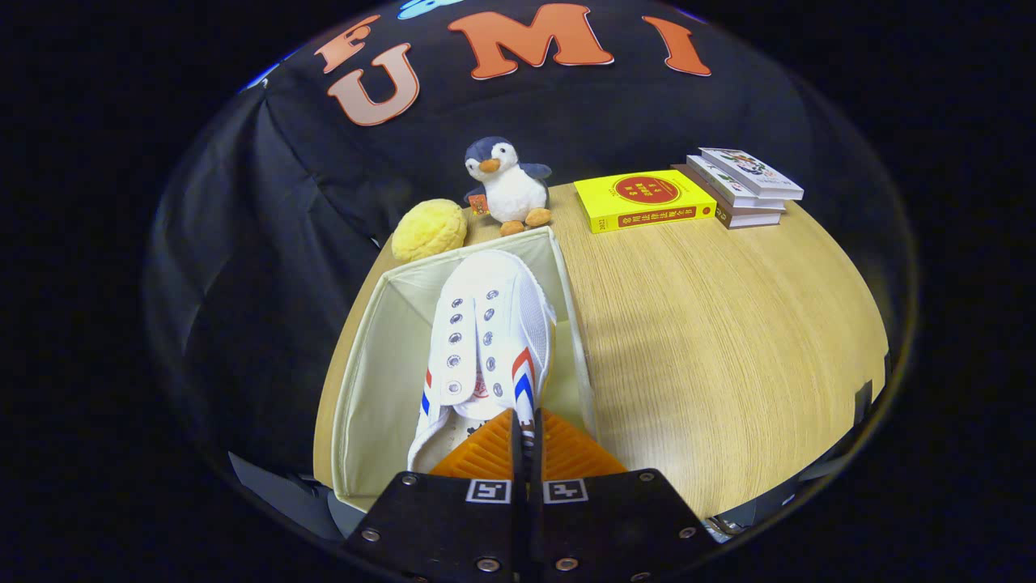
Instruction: Open the storage box then place both shoes into the box .Put the left shoe in first, then the right shoe, with the right side of both shoes facing outward in a uniform manner.
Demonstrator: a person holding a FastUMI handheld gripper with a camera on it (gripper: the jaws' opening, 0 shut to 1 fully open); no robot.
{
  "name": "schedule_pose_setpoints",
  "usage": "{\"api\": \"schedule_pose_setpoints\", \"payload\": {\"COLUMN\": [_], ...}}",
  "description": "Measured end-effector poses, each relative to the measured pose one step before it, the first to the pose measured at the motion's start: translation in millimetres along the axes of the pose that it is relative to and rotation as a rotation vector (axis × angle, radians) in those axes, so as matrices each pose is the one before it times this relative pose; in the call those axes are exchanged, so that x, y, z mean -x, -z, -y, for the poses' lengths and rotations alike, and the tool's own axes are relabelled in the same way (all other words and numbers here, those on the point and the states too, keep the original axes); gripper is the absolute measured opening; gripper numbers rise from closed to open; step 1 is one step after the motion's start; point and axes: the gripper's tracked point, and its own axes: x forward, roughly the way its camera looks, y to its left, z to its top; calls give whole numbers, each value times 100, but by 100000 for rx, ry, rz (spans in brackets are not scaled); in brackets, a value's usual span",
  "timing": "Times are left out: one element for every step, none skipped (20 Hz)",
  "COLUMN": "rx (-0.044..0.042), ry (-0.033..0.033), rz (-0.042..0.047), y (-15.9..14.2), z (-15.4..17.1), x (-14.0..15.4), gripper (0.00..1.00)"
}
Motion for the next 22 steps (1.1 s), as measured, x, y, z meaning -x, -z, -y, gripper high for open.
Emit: {"api": "schedule_pose_setpoints", "payload": {"rx": [535, 799, 1494, 1102, 1256, 1784, 1444, 477, -418, -284, 69, 443, 1044, 674, -141, -543, -524, 197, 302, -359, -1168, -884], "ry": [1247, 1424, 1311, 390, -1664, -1067, -335, 510, -117, -607, -578, 249, 890, 427, -469, -719, -167, 306, 489, -13, -726, -468], "rz": [-192, -637, -1516, 73, 150, -168, 771, 1057, 830, 1385, 1504, 1600, 1815, 1777, 1720, 1548, 2025, 2236, 1952, 1849, 1506, 1585], "y": [50, 223, 308, 11, -7, 45, -185, -470, -646, -700, -797, -767, -824, -709, -863, -756, -789, -1010, -878, -698, -718, -688], "z": [-34, -19, -146, -236, -760, -666, -187, 151, 86, 15, 76, 218, 500, 361, 204, 265, 419, 618, 812, 759, 524, 696], "x": [-352, -381, -354, 73, 197, 1, 535, 338, 603, 529, 688, 649, 748, 586, 693, 627, 638, 746, 561, 622, 506, 617], "gripper": [0, 0, 1, 4, 8, 27, 36, 45, 52, 62, 69, 83, 88, 96, 98, 99, 99, 99, 99, 99, 99, 99]}}
